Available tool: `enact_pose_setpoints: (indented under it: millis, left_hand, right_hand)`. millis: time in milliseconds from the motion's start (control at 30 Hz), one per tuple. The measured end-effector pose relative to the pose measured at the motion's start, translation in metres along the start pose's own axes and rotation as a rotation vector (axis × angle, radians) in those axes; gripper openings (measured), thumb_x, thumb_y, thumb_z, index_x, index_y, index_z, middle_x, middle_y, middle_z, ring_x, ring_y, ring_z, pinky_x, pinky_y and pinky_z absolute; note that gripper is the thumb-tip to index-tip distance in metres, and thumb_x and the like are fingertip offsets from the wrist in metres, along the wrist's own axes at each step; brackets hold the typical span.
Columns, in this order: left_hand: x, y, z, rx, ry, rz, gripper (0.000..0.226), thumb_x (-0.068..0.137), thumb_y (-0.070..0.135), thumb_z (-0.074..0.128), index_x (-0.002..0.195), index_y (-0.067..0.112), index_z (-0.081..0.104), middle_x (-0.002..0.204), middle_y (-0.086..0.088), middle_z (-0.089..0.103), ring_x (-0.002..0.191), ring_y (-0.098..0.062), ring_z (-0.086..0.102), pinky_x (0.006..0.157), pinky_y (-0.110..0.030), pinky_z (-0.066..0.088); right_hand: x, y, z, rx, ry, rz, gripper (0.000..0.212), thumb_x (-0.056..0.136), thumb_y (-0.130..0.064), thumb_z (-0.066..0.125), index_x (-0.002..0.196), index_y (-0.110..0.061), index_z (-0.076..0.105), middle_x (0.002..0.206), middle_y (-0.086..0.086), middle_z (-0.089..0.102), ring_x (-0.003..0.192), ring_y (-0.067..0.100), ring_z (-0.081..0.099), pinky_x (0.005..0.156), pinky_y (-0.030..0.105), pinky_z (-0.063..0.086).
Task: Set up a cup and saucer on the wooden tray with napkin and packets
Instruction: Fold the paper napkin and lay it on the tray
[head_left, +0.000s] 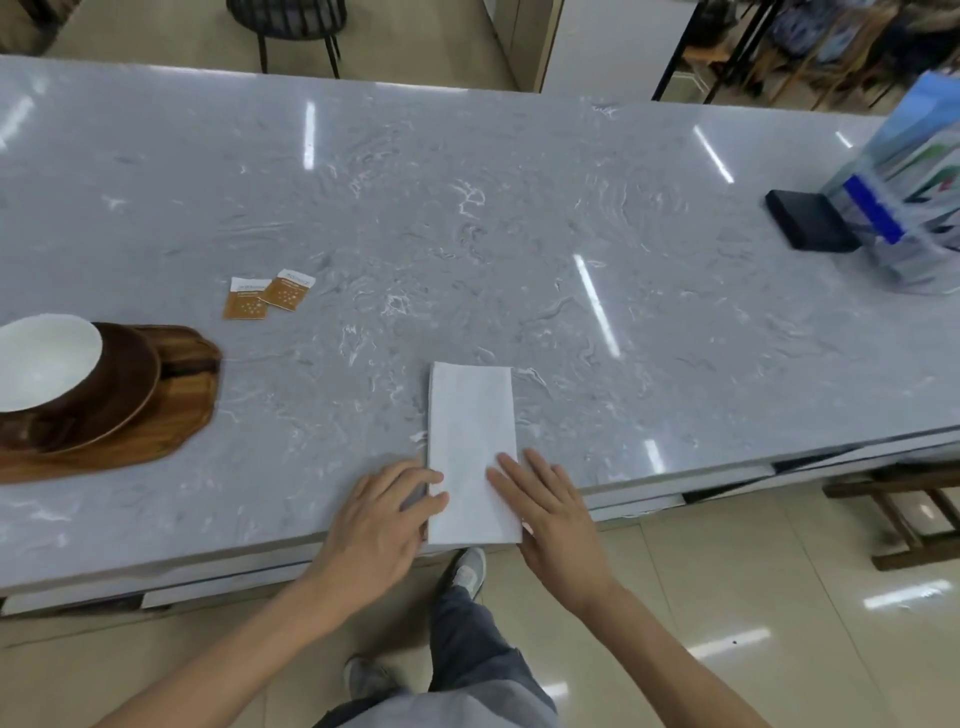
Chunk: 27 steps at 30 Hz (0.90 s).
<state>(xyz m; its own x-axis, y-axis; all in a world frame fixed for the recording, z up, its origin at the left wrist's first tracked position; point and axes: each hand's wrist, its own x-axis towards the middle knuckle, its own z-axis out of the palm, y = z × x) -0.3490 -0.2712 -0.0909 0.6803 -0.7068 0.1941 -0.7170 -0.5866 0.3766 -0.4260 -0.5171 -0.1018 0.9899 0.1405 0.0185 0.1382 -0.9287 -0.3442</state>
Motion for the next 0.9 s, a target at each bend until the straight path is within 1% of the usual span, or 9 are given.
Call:
enact_pose_setpoints:
  millis: [67, 133, 233, 333, 467, 567, 667, 767, 900]
  left_hand:
    - [-0.001, 0.003, -0.002, -0.062, 0.036, 0.029, 0.017, 0.078, 0.006, 0.067, 0.092, 0.013, 0.073, 0.126, -0.008, 0.067, 0.121, -0.027, 0.055, 0.088, -0.046, 0.057]
    - [-0.002, 0.005, -0.005, -0.144, 0.016, 0.043, 0.018, 0.086, 0.012, 0.054, 0.092, 0.013, 0.071, 0.135, -0.006, 0.064, 0.133, -0.026, 0.052, 0.1, -0.044, 0.053]
    - [-0.005, 0.004, -0.013, -0.295, -0.073, -0.022, 0.025, 0.087, 0.008, 0.058, 0.107, 0.02, 0.066, 0.146, 0.007, 0.055, 0.145, -0.012, 0.039, 0.115, -0.03, 0.038]
    - [0.003, 0.003, -0.025, -0.41, -0.101, -0.142, 0.032, 0.094, 0.023, 0.053, 0.124, 0.029, 0.06, 0.13, 0.007, 0.065, 0.118, -0.01, 0.06, 0.098, -0.034, 0.053]
    - [0.032, 0.003, -0.033, -0.446, -0.013, -0.192, 0.023, 0.101, 0.044, 0.036, 0.117, 0.034, 0.05, 0.089, 0.009, 0.066, 0.076, -0.008, 0.061, 0.067, -0.029, 0.052]
    - [0.054, 0.001, -0.028, -0.49, 0.082, -0.281, 0.019, 0.102, 0.044, 0.04, 0.114, 0.032, 0.048, 0.078, 0.014, 0.062, 0.068, -0.007, 0.061, 0.061, -0.03, 0.05]
    - [0.071, -0.001, -0.016, -0.508, 0.145, -0.405, 0.014, 0.101, 0.034, 0.052, 0.113, 0.031, 0.049, 0.084, 0.009, 0.067, 0.066, -0.01, 0.064, 0.062, -0.036, 0.054]
    - [0.079, -0.004, -0.005, -0.501, 0.192, -0.508, 0.025, 0.098, 0.03, 0.061, 0.121, 0.03, 0.052, 0.096, 0.011, 0.068, 0.075, -0.006, 0.067, 0.071, -0.038, 0.058]
    - [0.085, -0.005, 0.005, -0.448, 0.263, -0.592, 0.03, 0.093, 0.026, 0.068, 0.119, 0.028, 0.053, 0.091, 0.016, 0.062, 0.071, -0.007, 0.063, 0.07, -0.038, 0.058]
  right_hand:
    - [-0.002, -0.002, -0.006, 0.061, 0.026, -0.008, 0.052, 0.095, -0.02, 0.046, 0.146, -0.025, 0.054, 0.157, -0.004, 0.046, 0.148, 0.029, 0.039, 0.119, 0.053, 0.036]
    - [-0.006, -0.001, -0.012, 0.142, 0.093, -0.035, 0.044, 0.094, -0.011, 0.053, 0.136, -0.02, 0.066, 0.148, 0.001, 0.058, 0.14, 0.028, 0.049, 0.112, 0.051, 0.045]
    - [-0.011, 0.0, -0.021, 0.297, 0.129, -0.045, 0.049, 0.087, 0.006, 0.068, 0.128, -0.022, 0.071, 0.143, 0.0, 0.061, 0.142, 0.023, 0.046, 0.113, 0.039, 0.045]
    - [-0.001, 0.003, -0.037, 0.439, 0.095, -0.061, 0.039, 0.097, -0.008, 0.065, 0.129, -0.031, 0.069, 0.148, -0.006, 0.055, 0.145, 0.011, 0.043, 0.115, 0.025, 0.041]
    - [0.028, 0.005, -0.054, 0.552, 0.042, -0.032, 0.03, 0.106, -0.026, 0.051, 0.133, -0.033, 0.064, 0.13, -0.015, 0.066, 0.121, 0.008, 0.062, 0.098, 0.027, 0.053]
    - [0.051, 0.006, -0.056, 0.587, 0.056, 0.126, 0.022, 0.106, -0.04, 0.049, 0.124, -0.05, 0.055, 0.095, -0.026, 0.069, 0.086, 0.001, 0.067, 0.069, 0.009, 0.049]
    - [0.067, 0.008, -0.043, 0.596, 0.131, 0.271, 0.023, 0.103, -0.04, 0.054, 0.125, -0.044, 0.048, 0.064, -0.018, 0.06, 0.059, 0.003, 0.059, 0.052, 0.011, 0.04]
    - [0.072, 0.009, -0.029, 0.618, 0.163, 0.392, 0.035, 0.101, -0.041, 0.058, 0.132, -0.037, 0.044, 0.063, -0.008, 0.061, 0.059, 0.006, 0.061, 0.052, 0.02, 0.045]
    - [0.074, 0.006, -0.021, 0.597, 0.247, 0.469, 0.043, 0.099, -0.035, 0.062, 0.138, -0.03, 0.043, 0.073, -0.012, 0.067, 0.073, 0.002, 0.067, 0.06, 0.021, 0.054]
